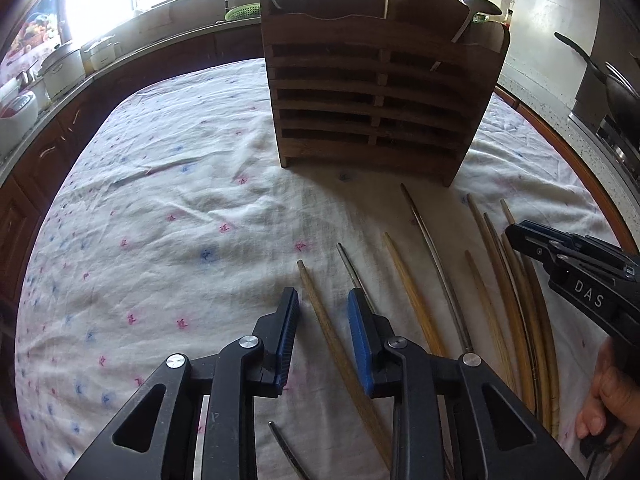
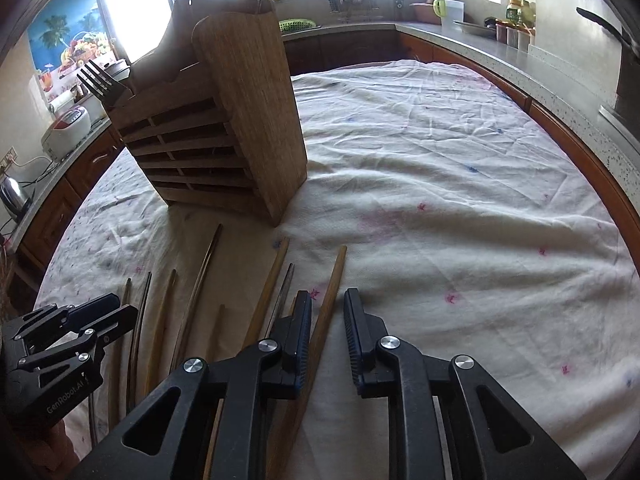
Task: Organize utensils
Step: 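Grasp a wooden chopstick with the left tool while the right tool grasps another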
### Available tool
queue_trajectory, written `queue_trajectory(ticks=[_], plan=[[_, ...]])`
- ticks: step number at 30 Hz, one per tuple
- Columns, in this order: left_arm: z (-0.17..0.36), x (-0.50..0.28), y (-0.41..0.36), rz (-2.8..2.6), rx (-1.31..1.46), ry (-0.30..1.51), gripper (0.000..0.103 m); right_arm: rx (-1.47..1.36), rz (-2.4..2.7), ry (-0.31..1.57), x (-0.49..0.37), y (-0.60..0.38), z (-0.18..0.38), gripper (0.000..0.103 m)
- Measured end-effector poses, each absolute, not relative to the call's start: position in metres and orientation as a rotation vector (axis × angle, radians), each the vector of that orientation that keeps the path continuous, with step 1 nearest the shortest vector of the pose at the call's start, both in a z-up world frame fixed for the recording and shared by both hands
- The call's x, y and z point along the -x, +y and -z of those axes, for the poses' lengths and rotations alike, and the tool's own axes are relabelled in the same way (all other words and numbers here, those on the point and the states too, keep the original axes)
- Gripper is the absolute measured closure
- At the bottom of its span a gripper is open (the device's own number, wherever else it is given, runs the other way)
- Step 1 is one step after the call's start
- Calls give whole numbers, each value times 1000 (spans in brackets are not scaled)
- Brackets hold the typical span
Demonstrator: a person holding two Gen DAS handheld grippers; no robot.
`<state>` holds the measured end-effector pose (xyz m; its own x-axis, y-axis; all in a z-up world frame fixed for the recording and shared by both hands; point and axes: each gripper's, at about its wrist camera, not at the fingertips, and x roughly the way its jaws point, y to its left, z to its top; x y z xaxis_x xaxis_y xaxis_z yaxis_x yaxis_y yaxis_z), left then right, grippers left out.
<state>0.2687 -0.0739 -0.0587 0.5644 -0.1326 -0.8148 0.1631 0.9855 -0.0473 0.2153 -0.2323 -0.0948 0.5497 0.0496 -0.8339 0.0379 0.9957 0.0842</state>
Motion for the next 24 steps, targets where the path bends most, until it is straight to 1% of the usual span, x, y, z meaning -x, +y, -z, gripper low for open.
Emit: queue_trajectory(ticks=[2, 3, 5, 8, 13, 18, 24], plan=[[58, -268, -72, 177, -34, 950, 91, -75, -5, 987, -217, -229, 96, 85], [58, -268, -71, 180, -28, 949, 93, -69, -4, 986, -217, -229, 96, 85], [58, -268, -67, 188, -11, 951, 94, -70, -6, 985, -217, -229, 96, 86], [56, -267, -62, 199, 16, 957, 96, -94, -6, 982, -217, -233, 95, 93], [55, -263, -49, 237, 97, 972, 98, -170, -29, 974, -212, -241, 94, 96], [45, -254, -36, 261, 166, 960, 99, -215, -60, 947, -197, -241, 83, 97], [15, -234, -23, 300, 210, 893, 99, -246, -81, 889, -176, -244, 58, 97]])
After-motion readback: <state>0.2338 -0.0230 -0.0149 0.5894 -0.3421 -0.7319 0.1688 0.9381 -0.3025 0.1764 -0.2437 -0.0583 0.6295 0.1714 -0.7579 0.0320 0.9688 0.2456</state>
